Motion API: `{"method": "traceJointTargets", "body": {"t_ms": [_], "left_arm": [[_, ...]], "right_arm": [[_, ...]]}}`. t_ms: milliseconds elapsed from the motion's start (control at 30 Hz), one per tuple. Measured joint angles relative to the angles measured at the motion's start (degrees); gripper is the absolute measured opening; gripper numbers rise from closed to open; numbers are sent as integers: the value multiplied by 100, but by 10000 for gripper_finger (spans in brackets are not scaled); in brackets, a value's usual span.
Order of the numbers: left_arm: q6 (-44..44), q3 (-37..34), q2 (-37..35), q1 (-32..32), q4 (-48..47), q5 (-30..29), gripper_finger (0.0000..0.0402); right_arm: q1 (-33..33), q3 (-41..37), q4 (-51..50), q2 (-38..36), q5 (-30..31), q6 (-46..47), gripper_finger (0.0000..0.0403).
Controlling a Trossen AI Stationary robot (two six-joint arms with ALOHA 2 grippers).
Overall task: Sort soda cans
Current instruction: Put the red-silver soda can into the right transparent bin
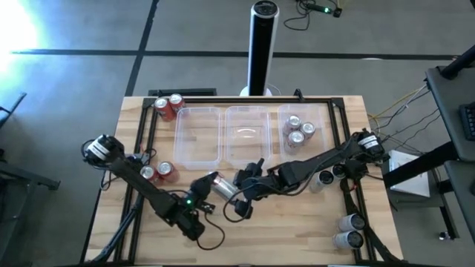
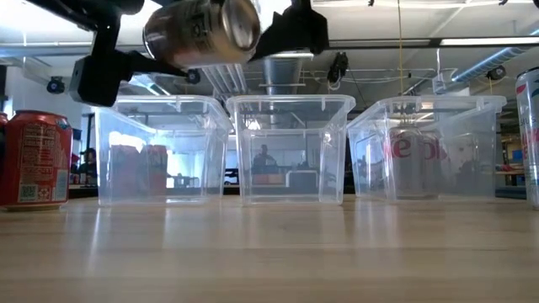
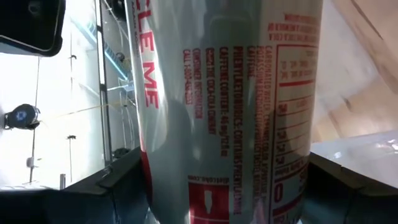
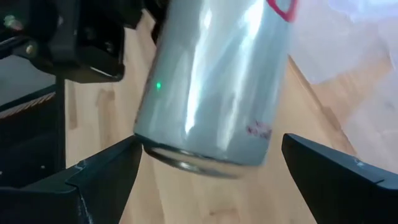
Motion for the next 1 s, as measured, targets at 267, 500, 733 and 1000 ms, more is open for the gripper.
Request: {"method": "traceJointTargets", "body": {"t_ms": [267, 500, 733, 1000], "left_arm": [[81, 0, 84, -1, 11, 140, 288], [103, 27, 259, -1, 44, 148, 288], [167, 173, 343, -1, 46, 161, 288], [723, 315, 343, 12, 99, 125, 288]], "right_arm": [[-22, 85, 169, -166, 70, -352, 381], [-29, 108, 164, -139, 10, -413, 381], [-104, 111, 160, 111, -22, -470, 381], [-154, 114, 208, 197, -166, -321, 381]]}}
